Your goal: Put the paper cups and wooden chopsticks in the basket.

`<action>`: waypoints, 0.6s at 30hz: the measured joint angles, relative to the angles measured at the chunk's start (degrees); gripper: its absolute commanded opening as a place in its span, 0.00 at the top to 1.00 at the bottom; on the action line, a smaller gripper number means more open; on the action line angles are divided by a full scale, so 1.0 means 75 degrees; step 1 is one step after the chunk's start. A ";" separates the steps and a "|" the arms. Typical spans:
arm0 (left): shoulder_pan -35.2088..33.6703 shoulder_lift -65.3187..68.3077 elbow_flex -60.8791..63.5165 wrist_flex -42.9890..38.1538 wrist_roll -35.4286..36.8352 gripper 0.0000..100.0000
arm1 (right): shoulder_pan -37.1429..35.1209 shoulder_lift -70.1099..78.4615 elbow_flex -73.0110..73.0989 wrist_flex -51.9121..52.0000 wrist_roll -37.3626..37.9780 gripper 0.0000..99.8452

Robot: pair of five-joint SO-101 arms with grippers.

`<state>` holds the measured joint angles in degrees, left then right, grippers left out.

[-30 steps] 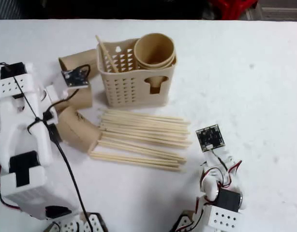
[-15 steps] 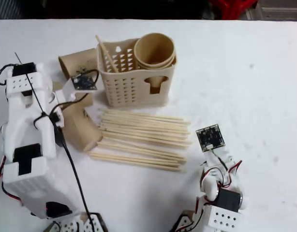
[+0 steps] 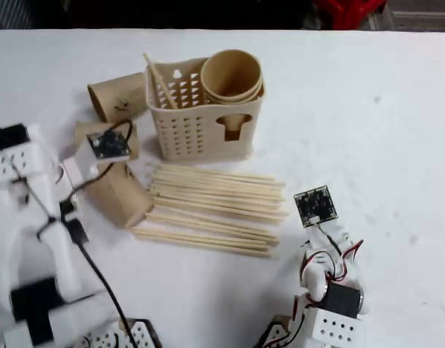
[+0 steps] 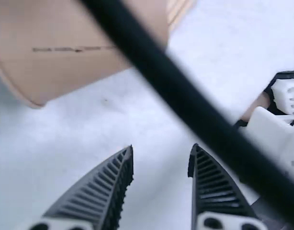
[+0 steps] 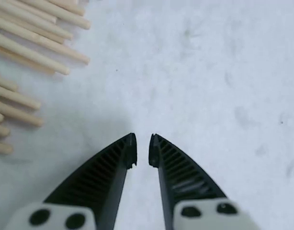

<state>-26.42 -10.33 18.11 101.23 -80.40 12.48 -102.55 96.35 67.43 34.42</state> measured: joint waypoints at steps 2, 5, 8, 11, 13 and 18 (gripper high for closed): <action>0.0000 -0.0809 0.0516 -0.0023 0.0000 0.80 | 0.0000 0.0000 0.0000 0.0000 0.0000 0.94; 0.0000 -0.2110 0.1067 -0.0023 0.0000 0.80 | 0.0000 0.0000 0.0000 0.0000 0.0000 0.94; 0.0000 -0.3235 0.1336 -0.0399 0.0363 0.80 | 0.0000 0.0000 0.0000 0.0000 0.0000 0.94; 0.0000 -0.3833 0.1383 -0.1114 0.0961 0.80 | 0.0000 0.0000 0.0000 0.0000 0.0000 0.94; 0.0012 -0.3880 0.1383 -0.1653 0.1418 0.77 | 0.0000 0.0000 0.0000 0.0000 0.0000 0.94; 0.0434 -0.3212 0.1301 -0.2532 0.2520 0.68 | 0.0000 0.0000 0.0000 0.0000 0.0000 0.94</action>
<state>-23.16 -34.42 27.87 82.24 -61.49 12.48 -102.55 96.35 67.43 34.42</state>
